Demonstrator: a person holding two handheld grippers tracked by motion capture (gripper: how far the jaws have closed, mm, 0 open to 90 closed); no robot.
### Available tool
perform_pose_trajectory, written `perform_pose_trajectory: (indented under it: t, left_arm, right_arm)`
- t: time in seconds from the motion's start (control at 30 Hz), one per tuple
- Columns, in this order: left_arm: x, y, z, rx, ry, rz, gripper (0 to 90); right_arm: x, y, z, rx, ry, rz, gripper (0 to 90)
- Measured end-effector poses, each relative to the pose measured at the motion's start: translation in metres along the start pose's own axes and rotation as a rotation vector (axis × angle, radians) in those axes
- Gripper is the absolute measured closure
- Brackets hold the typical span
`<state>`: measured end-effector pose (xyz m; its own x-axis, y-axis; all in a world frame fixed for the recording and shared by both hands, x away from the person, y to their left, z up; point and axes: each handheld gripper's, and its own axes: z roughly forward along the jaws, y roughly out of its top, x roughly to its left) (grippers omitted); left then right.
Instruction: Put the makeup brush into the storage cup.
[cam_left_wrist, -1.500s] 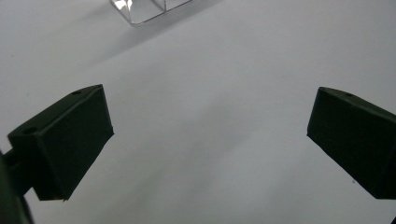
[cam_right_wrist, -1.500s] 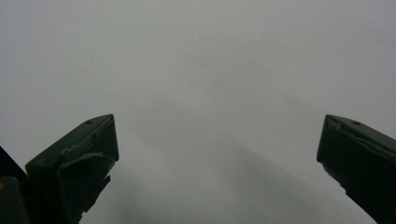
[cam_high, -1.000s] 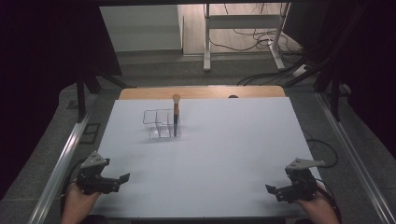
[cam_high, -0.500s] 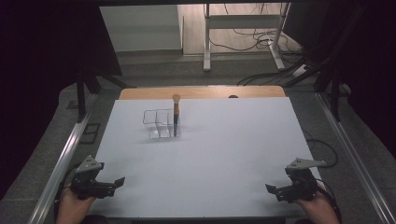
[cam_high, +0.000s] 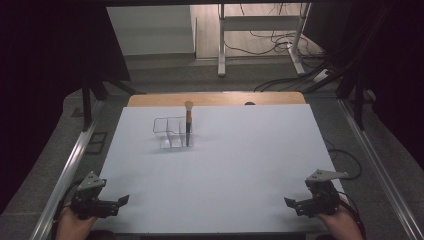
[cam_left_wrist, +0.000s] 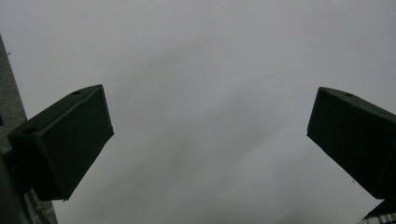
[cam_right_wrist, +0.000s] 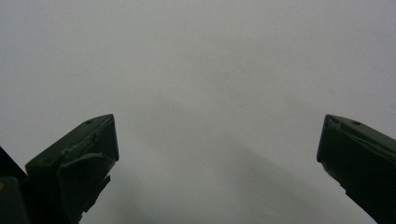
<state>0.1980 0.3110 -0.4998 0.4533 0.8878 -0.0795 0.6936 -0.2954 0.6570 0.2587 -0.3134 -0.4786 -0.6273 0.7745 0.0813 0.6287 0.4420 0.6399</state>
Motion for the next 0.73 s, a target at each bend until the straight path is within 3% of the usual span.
perform_pose_trajectory:
  t: [0.5,0.73]
  left_arm:
    - [0.0,-0.012,-0.001,0.048,0.014,0.003,0.5]
    - [0.0,-0.011,-0.001,0.048,0.01,0.003,0.6]
  right_arm:
    - [0.001,0.001,0.001,0.008,-0.005,-0.005,0.0]
    - [0.001,0.0,0.002,0.014,-0.007,-0.008,0.0]
